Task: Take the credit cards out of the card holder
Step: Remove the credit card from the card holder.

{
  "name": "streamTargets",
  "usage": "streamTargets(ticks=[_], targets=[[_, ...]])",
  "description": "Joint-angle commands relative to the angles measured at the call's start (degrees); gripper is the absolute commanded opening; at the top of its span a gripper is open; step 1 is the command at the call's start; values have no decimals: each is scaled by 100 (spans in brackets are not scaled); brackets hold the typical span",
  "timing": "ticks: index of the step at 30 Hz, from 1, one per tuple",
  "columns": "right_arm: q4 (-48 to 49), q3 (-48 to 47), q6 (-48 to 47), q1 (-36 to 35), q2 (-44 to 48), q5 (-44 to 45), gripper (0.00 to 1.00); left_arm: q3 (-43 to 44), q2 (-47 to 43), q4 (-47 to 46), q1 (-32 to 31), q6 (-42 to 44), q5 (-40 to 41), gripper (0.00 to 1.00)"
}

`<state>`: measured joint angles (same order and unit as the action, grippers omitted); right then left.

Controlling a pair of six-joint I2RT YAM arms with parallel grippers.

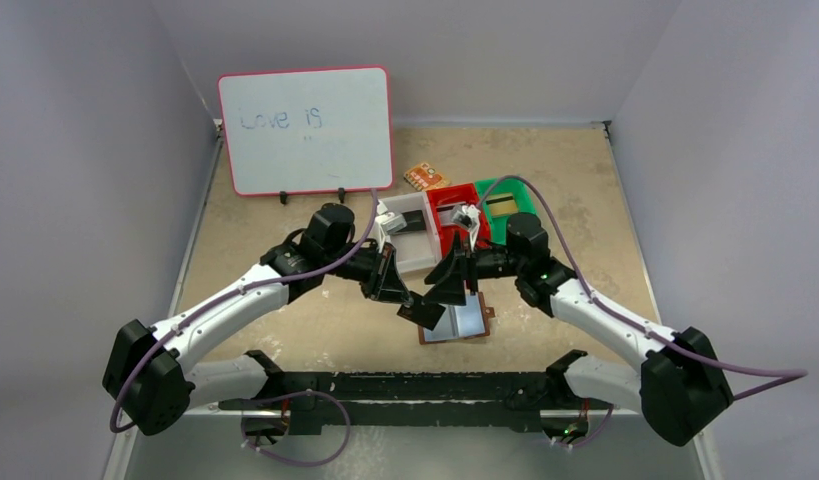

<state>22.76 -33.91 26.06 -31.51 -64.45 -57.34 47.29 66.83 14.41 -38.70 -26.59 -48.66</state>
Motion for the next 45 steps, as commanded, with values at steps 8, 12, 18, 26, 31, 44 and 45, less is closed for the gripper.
streamTargets(ticks=[8, 12, 18, 26, 31, 44, 45], targets=[[-414, -37, -1844, -334, 895, -30, 66, 192, 20, -450, -2, -268, -103, 0], [-467, -90, -1755, -335, 562, -164, 62, 195, 32, -410, -30, -259, -73, 0], [-613, -328, -1816, -349, -1, -625, 47, 236, -37, -276, -103, -190, -2, 0], [-619, -380, -1765, -349, -98, -754, 35, 250, 51, 42, -98, 34, 94, 0], [-776, -441, -1772, -352, -257, -915, 25, 320, 81, 139, -100, 121, 98, 0], [-968, -587, -1906, -348, -341, -1127, 2, 390, 152, 270, -103, 202, 101, 0], [-981, -586, -1909, -347, -323, -1103, 0, 423, 161, 319, -101, 241, 102, 0]])
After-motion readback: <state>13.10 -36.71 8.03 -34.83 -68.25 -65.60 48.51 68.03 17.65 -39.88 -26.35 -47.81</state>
